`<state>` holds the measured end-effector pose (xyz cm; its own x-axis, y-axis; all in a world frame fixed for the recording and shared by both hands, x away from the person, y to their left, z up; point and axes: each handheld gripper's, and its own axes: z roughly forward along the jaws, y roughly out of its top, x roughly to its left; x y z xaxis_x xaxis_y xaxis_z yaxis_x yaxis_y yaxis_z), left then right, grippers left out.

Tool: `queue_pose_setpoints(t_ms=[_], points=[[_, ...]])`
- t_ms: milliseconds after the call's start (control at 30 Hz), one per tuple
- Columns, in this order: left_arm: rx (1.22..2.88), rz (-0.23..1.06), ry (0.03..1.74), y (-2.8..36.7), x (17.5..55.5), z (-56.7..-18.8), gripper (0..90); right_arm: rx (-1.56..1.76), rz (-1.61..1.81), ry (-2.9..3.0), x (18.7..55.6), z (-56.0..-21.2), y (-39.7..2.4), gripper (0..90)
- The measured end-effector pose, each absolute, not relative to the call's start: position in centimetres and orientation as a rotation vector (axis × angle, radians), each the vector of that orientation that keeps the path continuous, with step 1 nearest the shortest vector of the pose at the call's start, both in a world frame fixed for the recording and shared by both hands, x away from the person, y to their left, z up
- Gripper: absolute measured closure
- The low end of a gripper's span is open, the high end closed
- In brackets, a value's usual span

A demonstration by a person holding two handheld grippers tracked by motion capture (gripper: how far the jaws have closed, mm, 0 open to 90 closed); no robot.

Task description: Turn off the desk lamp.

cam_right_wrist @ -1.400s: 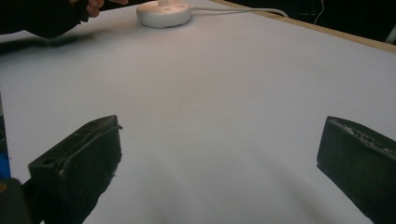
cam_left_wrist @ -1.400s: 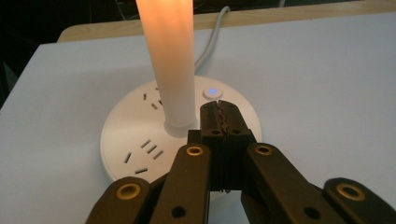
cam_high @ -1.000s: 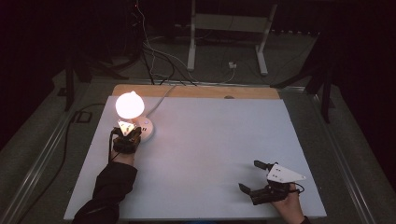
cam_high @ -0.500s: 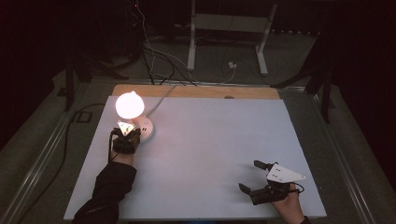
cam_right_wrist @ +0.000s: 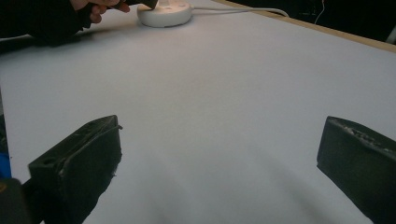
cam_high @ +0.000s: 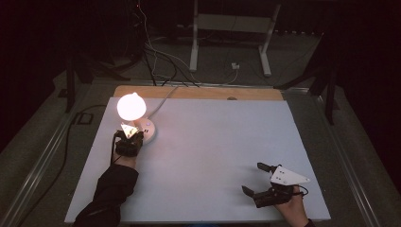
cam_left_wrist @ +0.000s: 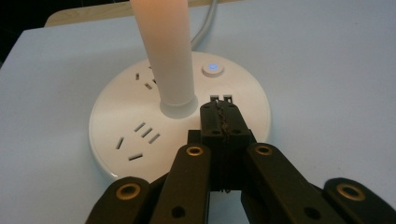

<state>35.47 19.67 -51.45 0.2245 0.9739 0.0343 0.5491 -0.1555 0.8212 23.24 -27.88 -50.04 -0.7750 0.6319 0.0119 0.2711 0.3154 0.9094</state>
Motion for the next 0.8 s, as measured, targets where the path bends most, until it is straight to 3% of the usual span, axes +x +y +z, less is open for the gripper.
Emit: queue_pose_setpoints(t_ms=[500, 800], points=[[1.832, 0.801, 1.392, 19.4, 35.5, -51.5, 90.0, 0.802, 1.441, 2.244, 23.2, -50.1, -27.8, 0.0], [1.751, 0.794, 1.385, 19.8, 35.0, -49.9, 90.0, 0.806, 1.445, 2.241, 23.3, -50.1, -27.9, 0.0]])
